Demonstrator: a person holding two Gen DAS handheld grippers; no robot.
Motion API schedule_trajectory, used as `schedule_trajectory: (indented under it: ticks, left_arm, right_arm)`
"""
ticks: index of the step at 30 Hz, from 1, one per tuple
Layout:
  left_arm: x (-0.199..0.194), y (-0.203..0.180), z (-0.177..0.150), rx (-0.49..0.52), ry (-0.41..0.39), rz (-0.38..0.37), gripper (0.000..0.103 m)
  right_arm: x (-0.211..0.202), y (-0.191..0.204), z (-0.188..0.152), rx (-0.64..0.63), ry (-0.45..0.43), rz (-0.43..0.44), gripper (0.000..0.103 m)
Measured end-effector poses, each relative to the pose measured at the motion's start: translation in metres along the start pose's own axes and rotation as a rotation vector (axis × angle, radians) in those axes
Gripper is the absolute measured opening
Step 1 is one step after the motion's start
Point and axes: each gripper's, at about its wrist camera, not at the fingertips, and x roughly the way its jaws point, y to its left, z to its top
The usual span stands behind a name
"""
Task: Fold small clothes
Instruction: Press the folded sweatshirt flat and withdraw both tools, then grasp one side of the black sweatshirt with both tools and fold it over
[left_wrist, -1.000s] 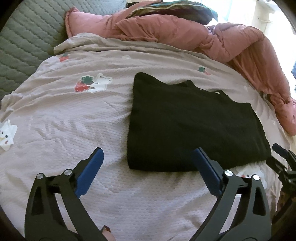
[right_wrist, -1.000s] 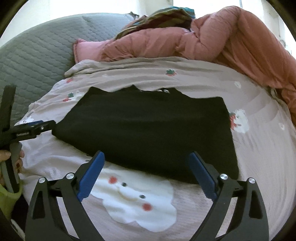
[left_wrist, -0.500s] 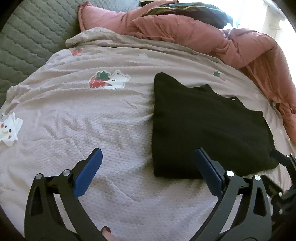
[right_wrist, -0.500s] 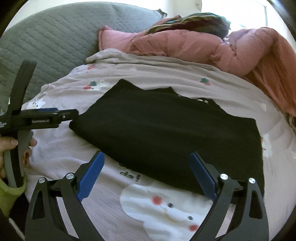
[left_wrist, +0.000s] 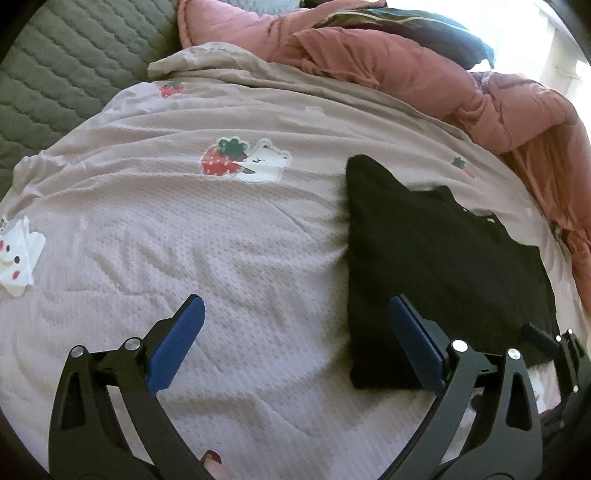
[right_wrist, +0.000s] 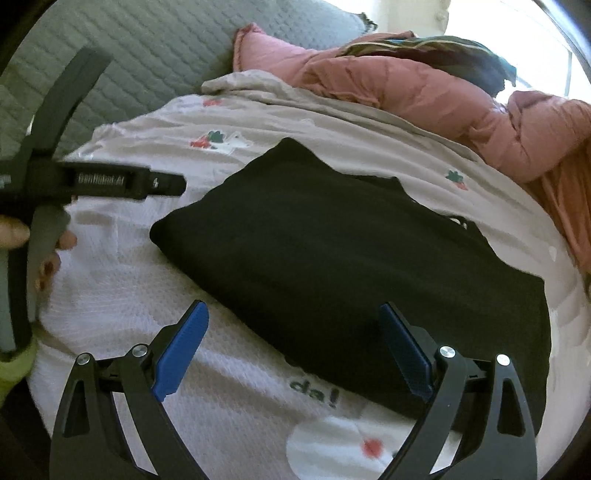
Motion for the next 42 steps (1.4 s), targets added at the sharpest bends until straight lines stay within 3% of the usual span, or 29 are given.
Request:
schedule_trajectory:
  ticks: [15,24,29,30,32,39,42]
  left_arm:
    - [0.017,-0.007,0.027,0.011,0.005,0.014,0.093]
    - [0.028,-0.016,0.032,0.027,0.028,0.015,0.093]
    - [0.029,-0.020,0.035,0.029,0.032,0.011,0.093]
    - [0.029,-0.020,0.036,0.024,0.036,0.005,0.093]
    - [0.030,-0.021,0.040,0.008,0.046,-0.019,0.093]
    - [0.038,-0.038,0.053,-0.104,0.140,-0.287,0.093]
    - [0.045,-0.051,0.057,-0.100,0.172,-0.311,0.093]
  right_arm:
    - [0.047,0.043,0.015,-0.217,0.027,-0.097,0.093]
    - [0.063,0.047,0.025,-0.279,-0.026,-0.176,0.092]
    - [0.058,0.043,0.027,-0.275,-0.054,-0.138,0.049]
    - [0.055,0.041,0.027,-0.269,-0.063,-0.126,0.046]
    - [0.048,0.035,0.028,-0.235,-0.087,-0.104,0.030]
    - [0.021,0.008,0.027,-0.104,-0.163,-0.014,0.022]
    - [0.014,-0.002,0.026,-0.056,-0.181,0.019,0.022]
